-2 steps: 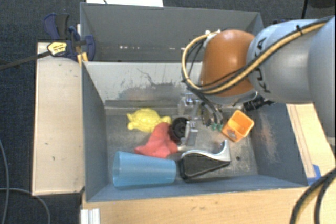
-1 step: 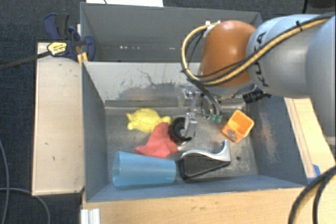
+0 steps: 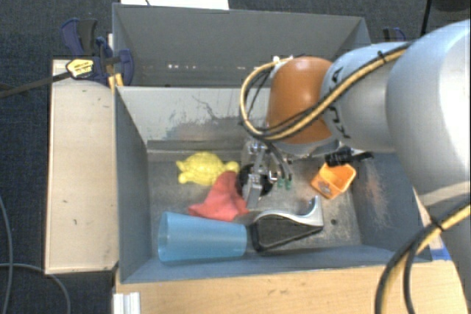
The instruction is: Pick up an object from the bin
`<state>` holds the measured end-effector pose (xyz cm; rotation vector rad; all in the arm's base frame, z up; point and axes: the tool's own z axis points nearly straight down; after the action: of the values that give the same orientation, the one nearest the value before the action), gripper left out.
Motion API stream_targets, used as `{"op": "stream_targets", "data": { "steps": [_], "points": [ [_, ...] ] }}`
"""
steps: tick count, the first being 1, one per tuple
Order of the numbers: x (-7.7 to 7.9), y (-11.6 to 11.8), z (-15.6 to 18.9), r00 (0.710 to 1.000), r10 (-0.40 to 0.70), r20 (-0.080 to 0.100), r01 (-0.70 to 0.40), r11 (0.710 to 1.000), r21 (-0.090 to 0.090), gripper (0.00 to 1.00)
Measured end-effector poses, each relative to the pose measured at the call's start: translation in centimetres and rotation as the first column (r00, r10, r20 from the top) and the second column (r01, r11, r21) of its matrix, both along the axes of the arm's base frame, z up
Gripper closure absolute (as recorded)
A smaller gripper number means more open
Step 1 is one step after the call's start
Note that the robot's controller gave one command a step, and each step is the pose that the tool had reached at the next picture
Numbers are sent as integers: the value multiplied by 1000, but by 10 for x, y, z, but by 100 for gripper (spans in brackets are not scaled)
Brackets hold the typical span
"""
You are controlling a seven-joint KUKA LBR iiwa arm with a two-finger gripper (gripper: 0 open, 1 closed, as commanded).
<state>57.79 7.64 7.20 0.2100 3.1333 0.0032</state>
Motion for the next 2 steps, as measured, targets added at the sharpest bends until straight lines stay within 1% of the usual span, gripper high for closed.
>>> {"op": "stream_targets", "data": {
  "steps": [1,2],
  "points": [
    [8,-15,1,1000,1,5,-1,1000,1,100],
    [8,-15,1,1000,0,5,0,1000,1,100]
  ]
}}
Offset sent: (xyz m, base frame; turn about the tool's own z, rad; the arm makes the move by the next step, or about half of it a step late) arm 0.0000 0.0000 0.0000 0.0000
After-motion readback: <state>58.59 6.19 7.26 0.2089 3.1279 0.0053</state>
